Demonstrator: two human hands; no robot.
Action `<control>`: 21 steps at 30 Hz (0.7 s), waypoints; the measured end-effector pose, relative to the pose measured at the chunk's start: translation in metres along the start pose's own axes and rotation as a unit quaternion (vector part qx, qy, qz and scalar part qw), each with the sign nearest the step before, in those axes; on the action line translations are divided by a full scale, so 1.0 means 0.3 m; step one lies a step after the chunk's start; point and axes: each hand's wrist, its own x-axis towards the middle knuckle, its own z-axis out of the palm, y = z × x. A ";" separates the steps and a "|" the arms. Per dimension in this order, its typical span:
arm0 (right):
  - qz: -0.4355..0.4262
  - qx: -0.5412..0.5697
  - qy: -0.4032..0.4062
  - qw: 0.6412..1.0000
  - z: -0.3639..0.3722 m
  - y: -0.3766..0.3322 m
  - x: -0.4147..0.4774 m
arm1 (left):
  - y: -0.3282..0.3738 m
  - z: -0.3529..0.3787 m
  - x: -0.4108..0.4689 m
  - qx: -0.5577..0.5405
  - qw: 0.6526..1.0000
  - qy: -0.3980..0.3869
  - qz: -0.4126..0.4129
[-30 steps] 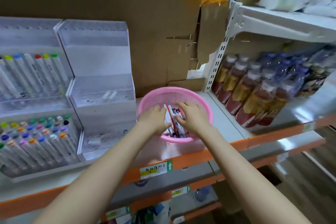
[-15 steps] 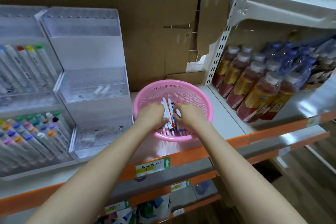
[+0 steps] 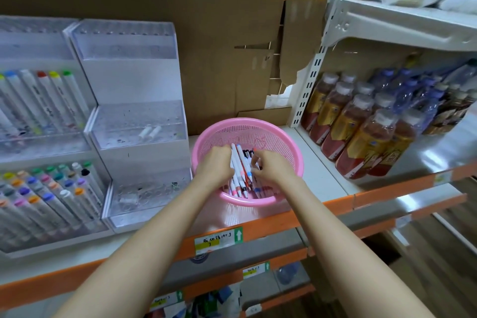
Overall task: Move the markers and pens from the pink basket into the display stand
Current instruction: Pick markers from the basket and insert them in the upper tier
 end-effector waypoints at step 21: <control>0.038 0.151 0.034 0.987 -0.021 0.016 -0.015 | -0.005 -0.018 -0.004 -0.129 0.991 0.043 0.005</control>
